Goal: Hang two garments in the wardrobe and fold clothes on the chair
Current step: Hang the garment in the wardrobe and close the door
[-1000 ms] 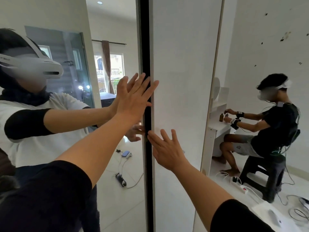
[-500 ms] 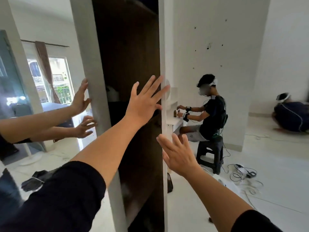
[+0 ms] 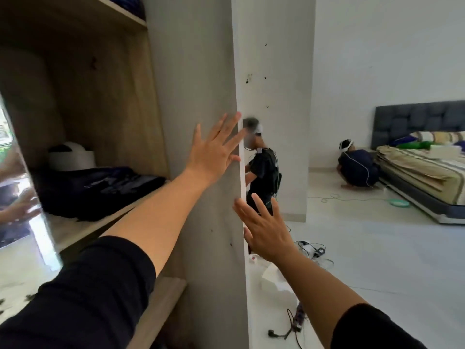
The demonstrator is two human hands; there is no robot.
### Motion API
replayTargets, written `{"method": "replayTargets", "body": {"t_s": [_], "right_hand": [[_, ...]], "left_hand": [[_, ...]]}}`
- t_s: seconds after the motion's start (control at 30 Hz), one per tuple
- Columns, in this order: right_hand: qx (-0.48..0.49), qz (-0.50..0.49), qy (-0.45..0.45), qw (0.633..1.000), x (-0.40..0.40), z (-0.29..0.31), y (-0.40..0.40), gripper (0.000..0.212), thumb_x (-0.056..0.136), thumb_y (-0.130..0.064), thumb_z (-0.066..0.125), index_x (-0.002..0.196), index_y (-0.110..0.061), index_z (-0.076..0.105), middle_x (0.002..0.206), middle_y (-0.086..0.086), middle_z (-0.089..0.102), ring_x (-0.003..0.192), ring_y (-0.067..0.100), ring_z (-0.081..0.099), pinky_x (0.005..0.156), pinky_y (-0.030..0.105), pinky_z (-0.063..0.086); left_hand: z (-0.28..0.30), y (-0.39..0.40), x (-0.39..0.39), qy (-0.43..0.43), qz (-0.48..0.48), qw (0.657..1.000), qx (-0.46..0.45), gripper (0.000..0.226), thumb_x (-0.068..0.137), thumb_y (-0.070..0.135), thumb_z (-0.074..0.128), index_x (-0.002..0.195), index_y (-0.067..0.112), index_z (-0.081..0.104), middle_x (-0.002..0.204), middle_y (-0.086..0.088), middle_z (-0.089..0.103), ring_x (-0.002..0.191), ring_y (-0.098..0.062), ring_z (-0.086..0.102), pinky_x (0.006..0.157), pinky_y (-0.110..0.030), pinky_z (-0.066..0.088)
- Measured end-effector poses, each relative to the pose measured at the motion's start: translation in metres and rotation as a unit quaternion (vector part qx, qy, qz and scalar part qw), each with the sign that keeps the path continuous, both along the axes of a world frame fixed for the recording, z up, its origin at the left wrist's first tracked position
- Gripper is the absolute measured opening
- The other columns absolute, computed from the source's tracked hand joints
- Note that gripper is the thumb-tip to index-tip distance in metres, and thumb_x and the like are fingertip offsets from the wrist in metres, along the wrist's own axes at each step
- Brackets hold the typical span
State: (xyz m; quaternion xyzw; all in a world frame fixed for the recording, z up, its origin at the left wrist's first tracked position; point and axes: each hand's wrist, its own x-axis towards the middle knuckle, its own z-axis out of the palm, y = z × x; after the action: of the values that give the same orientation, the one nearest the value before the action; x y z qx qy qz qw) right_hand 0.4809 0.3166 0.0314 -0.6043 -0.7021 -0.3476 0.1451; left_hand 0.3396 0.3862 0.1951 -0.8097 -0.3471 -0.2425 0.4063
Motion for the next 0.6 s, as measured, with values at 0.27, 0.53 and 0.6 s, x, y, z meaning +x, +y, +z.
{"method": "replayTargets", "body": {"t_s": [0.27,0.53,0.6], "right_hand": [[-0.042,0.027,-0.057,0.997,0.117,0.009,0.054,0.058,0.084,-0.039,0.045,0.139,-0.022,0.044,0.148,-0.004,0.041,0.131,0.025,0.045,0.100,0.055,0.040],[-0.102,0.076,-0.031,0.991,0.187,0.019,0.117,0.060,0.087,-0.037,0.040,0.139,-0.007,0.044,0.145,0.006,0.044,0.137,0.027,0.037,0.111,0.040,0.019],[-0.132,0.095,-0.009,0.987,0.199,0.016,0.129,0.064,0.091,-0.038,0.025,0.147,-0.006,0.026,0.155,0.008,0.026,0.145,0.025,0.019,0.113,0.038,0.002]], "left_hand": [[-0.002,0.054,0.099,0.030,0.065,0.996,0.055,0.067,0.094,0.042,0.043,0.149,0.032,0.008,0.159,-0.001,-0.006,0.147,-0.023,0.000,0.109,-0.060,0.017],[0.005,0.092,0.172,0.064,0.192,0.979,-0.016,0.074,0.096,0.043,0.039,0.146,0.036,-0.015,0.158,0.001,-0.015,0.145,-0.024,-0.014,0.111,-0.060,0.006],[0.005,0.099,0.178,0.064,0.231,0.970,-0.047,0.076,0.096,0.045,0.039,0.146,0.034,-0.016,0.158,0.001,-0.016,0.145,-0.024,-0.016,0.111,-0.060,0.005]]}}
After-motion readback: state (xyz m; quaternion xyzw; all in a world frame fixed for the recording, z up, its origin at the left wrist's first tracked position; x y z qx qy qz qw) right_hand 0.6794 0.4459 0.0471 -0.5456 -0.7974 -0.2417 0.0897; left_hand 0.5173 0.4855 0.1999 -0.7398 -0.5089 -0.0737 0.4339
